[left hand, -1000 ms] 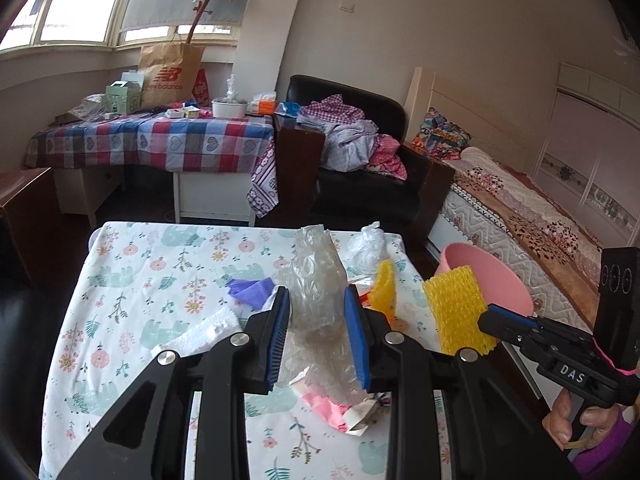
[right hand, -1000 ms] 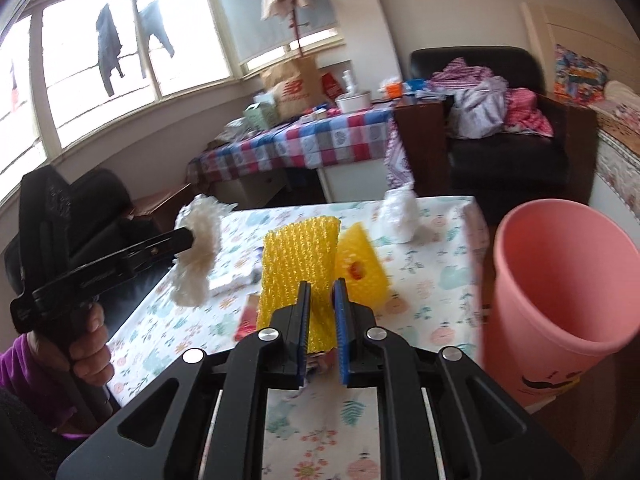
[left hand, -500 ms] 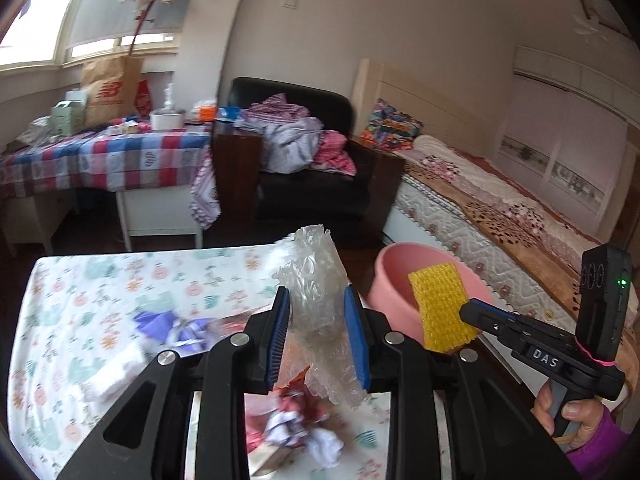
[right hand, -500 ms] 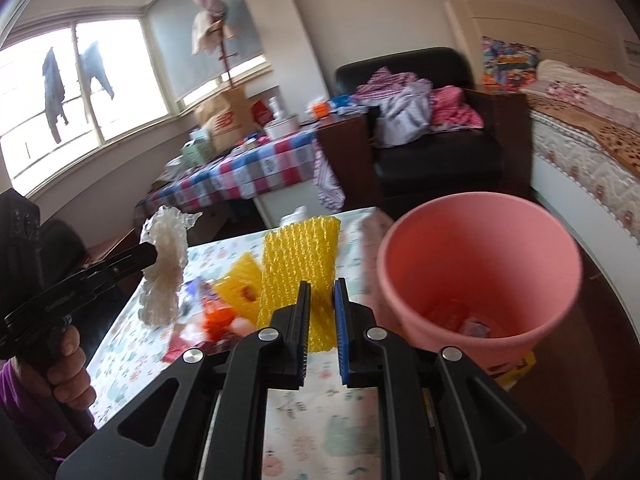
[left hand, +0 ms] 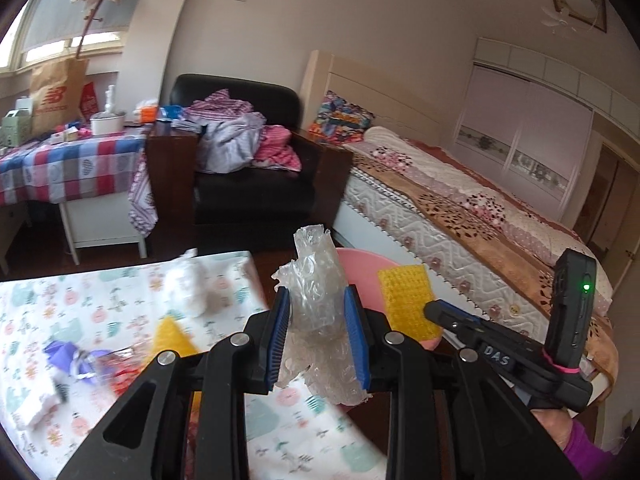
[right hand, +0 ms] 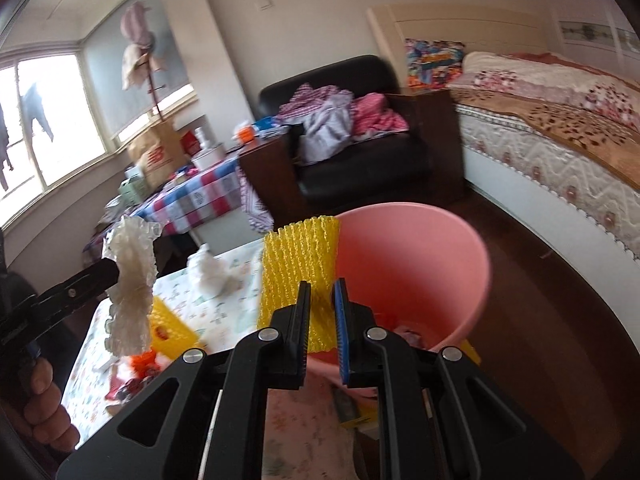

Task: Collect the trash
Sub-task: 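Carry both items over the pink bucket and open both tools to drop them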

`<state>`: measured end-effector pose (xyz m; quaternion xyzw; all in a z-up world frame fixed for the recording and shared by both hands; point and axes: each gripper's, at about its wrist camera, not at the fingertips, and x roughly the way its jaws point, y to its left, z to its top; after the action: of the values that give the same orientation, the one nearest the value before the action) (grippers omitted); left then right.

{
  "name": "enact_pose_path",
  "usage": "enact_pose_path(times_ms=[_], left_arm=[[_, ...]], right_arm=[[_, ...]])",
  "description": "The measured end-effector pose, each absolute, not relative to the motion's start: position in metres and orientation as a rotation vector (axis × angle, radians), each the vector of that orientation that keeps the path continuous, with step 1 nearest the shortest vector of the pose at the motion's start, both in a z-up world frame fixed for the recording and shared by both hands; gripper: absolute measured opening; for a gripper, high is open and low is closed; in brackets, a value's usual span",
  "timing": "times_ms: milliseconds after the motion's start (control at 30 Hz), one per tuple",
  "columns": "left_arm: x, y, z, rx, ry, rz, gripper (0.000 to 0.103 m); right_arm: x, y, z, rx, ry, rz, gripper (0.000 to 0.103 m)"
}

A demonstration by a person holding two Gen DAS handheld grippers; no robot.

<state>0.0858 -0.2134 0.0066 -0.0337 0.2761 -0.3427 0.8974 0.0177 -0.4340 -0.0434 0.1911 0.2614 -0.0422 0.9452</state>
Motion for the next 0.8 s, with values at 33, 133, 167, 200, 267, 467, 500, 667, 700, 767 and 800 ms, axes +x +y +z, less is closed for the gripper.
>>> enact_pose_path(times_ms=[33,133,167,200,267,467,500,667,700,767,800], left_arm=[[0.087,-0.221,0.006,-0.068,0.572,-0.720,0.027],[0.091,-0.242,0.001,-0.068,0.584,-0.750,0.027],[0.093,-0.247,-0.001,-0.070,0.588,-0.757,0.027],[0.094,-0.252,-0.002,-0.071,0.592,-0.764,0.027],[0.099,-0.262,-0.004,-0.076,0.601,-0.780,0.027],[0.113,-0.289,-0.017,-0.077,0.619,-0.802,0.027],[0.117,-0.292,-0.020,-0.078,0.628,-0.801,0.027],[0.132,-0.310,-0.040,-0.076,0.676,-0.782,0.027],[0.135,-0.312,-0.042,-0.077,0.683,-0.777,0.027],[0.142,-0.314,-0.049,-0.080,0.698,-0.767,0.027],[0.145,-0.316,-0.054,-0.079,0.708,-0.761,0.027]], right_arm=[[0.019,-0.437,-0.045,0.393,0.533,-0.096,0.012],[0.020,-0.444,-0.049,0.398,0.536,-0.125,0.012],[0.021,-0.446,-0.049,0.395,0.536,-0.135,0.012],[0.020,-0.448,-0.050,0.392,0.537,-0.142,0.012],[0.021,-0.449,-0.051,0.385,0.540,-0.158,0.012],[0.025,-0.458,-0.060,0.387,0.560,-0.197,0.012],[0.026,-0.459,-0.062,0.385,0.562,-0.202,0.012],[0.031,-0.461,-0.068,0.376,0.582,-0.218,0.012],[0.031,-0.461,-0.069,0.374,0.585,-0.220,0.012],[0.032,-0.461,-0.072,0.370,0.592,-0.224,0.012],[0.033,-0.460,-0.073,0.367,0.595,-0.225,0.012]])
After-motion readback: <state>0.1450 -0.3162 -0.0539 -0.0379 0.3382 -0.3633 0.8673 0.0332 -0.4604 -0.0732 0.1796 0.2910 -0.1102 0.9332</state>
